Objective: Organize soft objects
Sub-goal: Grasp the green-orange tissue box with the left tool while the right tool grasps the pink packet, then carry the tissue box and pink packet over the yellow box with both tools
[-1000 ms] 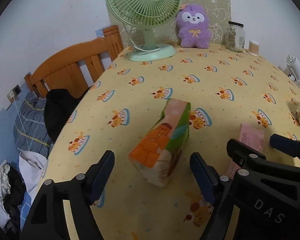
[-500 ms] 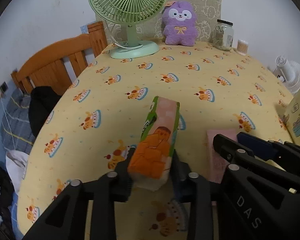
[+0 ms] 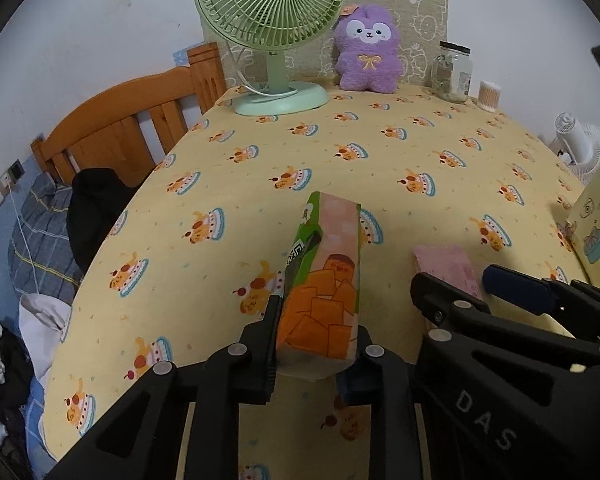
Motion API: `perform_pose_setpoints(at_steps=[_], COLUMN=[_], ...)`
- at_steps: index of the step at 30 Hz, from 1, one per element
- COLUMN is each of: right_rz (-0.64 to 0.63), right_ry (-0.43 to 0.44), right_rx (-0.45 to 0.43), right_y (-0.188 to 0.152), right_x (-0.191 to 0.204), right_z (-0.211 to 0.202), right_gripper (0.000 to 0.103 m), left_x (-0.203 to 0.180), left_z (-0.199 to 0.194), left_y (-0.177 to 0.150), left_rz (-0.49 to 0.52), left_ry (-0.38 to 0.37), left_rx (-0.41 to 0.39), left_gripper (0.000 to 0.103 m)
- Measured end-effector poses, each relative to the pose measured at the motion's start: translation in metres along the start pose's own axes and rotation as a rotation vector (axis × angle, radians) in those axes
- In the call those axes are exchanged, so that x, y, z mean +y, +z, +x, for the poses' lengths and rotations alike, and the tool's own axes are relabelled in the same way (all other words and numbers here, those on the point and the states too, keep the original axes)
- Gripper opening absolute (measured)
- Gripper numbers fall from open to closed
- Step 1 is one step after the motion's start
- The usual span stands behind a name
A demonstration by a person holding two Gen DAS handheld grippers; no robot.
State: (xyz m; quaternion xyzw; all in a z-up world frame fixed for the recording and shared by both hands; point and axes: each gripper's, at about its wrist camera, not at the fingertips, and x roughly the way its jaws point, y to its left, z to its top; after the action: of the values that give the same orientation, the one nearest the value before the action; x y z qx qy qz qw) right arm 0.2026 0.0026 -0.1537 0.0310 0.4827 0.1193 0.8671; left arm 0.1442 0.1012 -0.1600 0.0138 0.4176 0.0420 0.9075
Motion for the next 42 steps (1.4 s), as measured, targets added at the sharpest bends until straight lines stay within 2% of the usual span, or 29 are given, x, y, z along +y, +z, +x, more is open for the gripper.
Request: perform_pose_setpoints(at_steps=[3, 6, 10, 17, 42], right_rz=[-0.038, -0.061, -0.065, -0.050, -0.071], right_ry=[-0.041, -0.056, -0.073, -0.064, -0.075], right_rx=[0.000, -0.017, -0.017, -0.026, -0.249], right_y=[-0.002, -0.003, -0.001, 0.002, 0.014], right_x=[0.008, 0.014, 0.015, 0.012, 0.000], right_z=[0.001, 0.004, 0.006, -0.003, -0.102], right_gripper=[0.057, 0.044, 0.041, 0.041, 0.041], left_x=[0.002, 0.002, 0.004, 0.001, -0.022], left_z=[0.001, 0.000, 0.000, -0.010, -0.088], left_y=[-0.004, -0.005, -0.004, 0.001, 0.024], left_rz=[0.010, 0.011, -0.008, -0.033, -0.046], left_ry=[0.009, 0.003, -0.019, -0.045, -0.077], left_rx=[0.000, -0.007, -0.002, -0.019, -0.192], left_gripper=[0.022, 0.021, 0.020, 0.020, 0.020])
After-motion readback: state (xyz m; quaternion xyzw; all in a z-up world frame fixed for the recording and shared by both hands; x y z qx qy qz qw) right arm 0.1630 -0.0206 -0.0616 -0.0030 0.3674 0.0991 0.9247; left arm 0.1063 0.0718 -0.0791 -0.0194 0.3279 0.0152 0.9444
